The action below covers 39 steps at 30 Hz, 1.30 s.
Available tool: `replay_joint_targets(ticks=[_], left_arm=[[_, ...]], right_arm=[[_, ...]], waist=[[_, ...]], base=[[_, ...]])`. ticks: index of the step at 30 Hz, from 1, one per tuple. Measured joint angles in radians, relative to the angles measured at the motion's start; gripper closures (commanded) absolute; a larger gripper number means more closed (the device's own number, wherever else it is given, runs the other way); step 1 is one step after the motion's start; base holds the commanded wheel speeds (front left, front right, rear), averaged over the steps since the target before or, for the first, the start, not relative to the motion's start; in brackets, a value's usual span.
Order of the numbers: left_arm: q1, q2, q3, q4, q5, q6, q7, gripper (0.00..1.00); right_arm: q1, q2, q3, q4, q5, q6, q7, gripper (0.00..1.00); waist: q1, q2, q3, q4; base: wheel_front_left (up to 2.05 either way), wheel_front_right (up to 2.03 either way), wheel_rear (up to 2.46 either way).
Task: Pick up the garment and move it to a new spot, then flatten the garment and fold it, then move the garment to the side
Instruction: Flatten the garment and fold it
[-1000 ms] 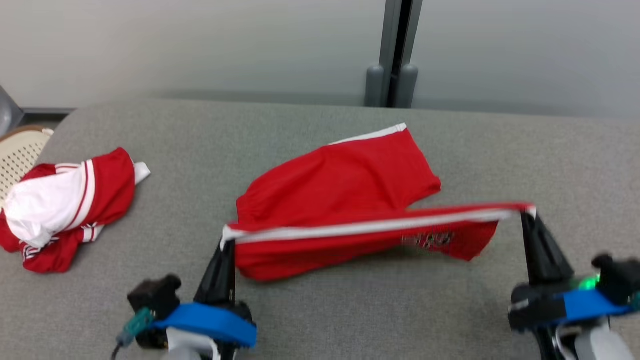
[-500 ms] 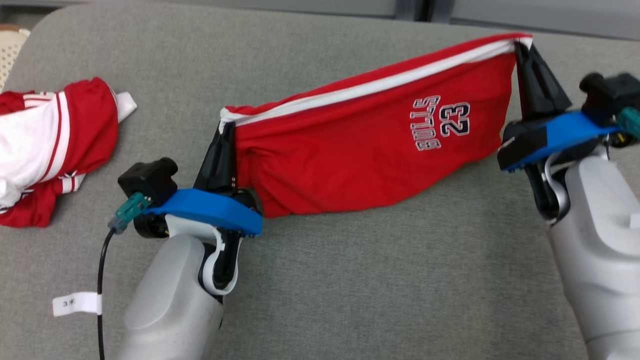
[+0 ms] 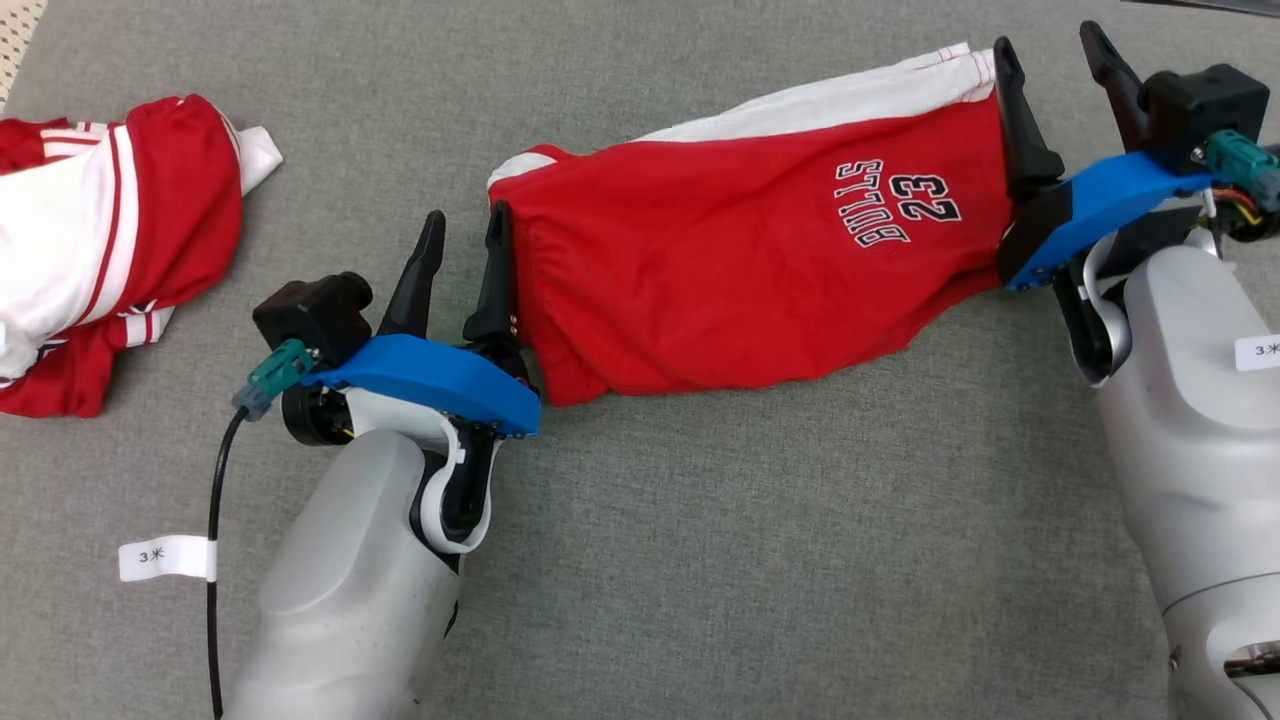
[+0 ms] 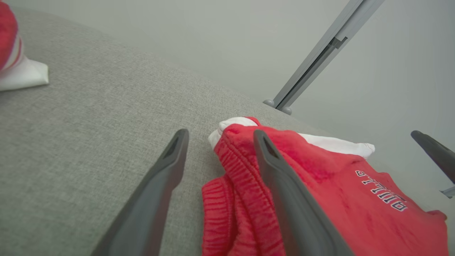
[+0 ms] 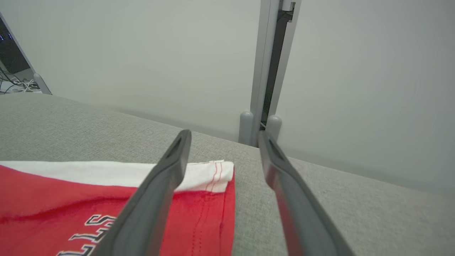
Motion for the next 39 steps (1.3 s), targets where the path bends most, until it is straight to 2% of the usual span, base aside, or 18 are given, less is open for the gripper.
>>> replay_joint_targets(ticks=[7, 16, 17, 18, 19, 22, 28, 34, 39], left_arm=[[0.034, 0.0, 0.028, -0.015, 0.01, 0.007, 0.0, 0.0], [0.092, 0.0, 0.044, -0.048, 0.026, 0.01, -0.001, 0.0], [0.097, 0.0, 0.048, -0.05, 0.034, 0.015, -0.001, 0.0], [0.101, 0.0, 0.053, -0.051, 0.045, 0.016, -0.001, 0.0], [0.104, 0.0, 0.059, -0.053, 0.05, 0.016, -0.001, 0.0], [0.123, 0.0, 0.067, -0.057, 0.078, 0.019, -0.001, 0.0], [0.183, 0.0, 0.095, -0.049, 0.111, 0.019, -0.001, 0.0], [0.285, 0.0, 0.127, -0.039, 0.138, 0.018, -0.001, 0.0], [0.364, 0.0, 0.156, -0.042, 0.15, 0.015, -0.001, 0.0]], right_arm=[[0.036, 0.003, -0.031, 0.071, -0.016, 0.0, 0.0, 0.0], [0.044, 0.017, -0.046, 0.259, -0.032, 0.0, 0.052, 0.0], [0.04, 0.021, -0.044, 0.275, -0.031, 0.0, 0.063, 0.13], [0.035, 0.021, -0.045, 0.289, -0.027, 0.0, 0.076, 0.53], [0.03, 0.021, -0.047, 0.3, -0.021, 0.0, 0.087, 1.0], [0.03, 0.028, -0.06, 0.323, 0.001, 0.0, 0.092, 1.0], [0.097, 0.034, -0.109, 0.342, 0.072, 0.0, 0.031, 1.0], [0.228, 0.031, -0.118, 0.307, 0.171, 0.0, 0.005, 1.0], [0.346, -0.001, -0.115, 0.247, 0.262, 0.0, 0.002, 1.0]], waist=[[-0.0002, 0.0, -0.022, 0.001], [-0.0003, 0.0, -0.039, 0.03], [-0.0003, 0.0, -0.041, 0.033], [-0.0003, 0.0, -0.043, 0.035], [-0.0004, 0.0, -0.045, 0.037], [-0.0004, 0.0, -0.06, 0.04], [-0.0004, 0.0, -0.121, 0.04], [-0.0004, 0.0, -0.208, 0.021], [-0.0004, 0.0, -0.278, -0.009]], base=[[0.0, 0.0, 0.0], [0.0, 0.0, 0.0], [0.0, 0.0, 0.0], [0.0, 0.0, 0.0], [0.0, 0.0, 0.0], [0.0, 0.0, 0.0], [0.0, 0.0, 0.0], [0.0, 0.0, 0.0], [0.0, 0.0, 0.0]])
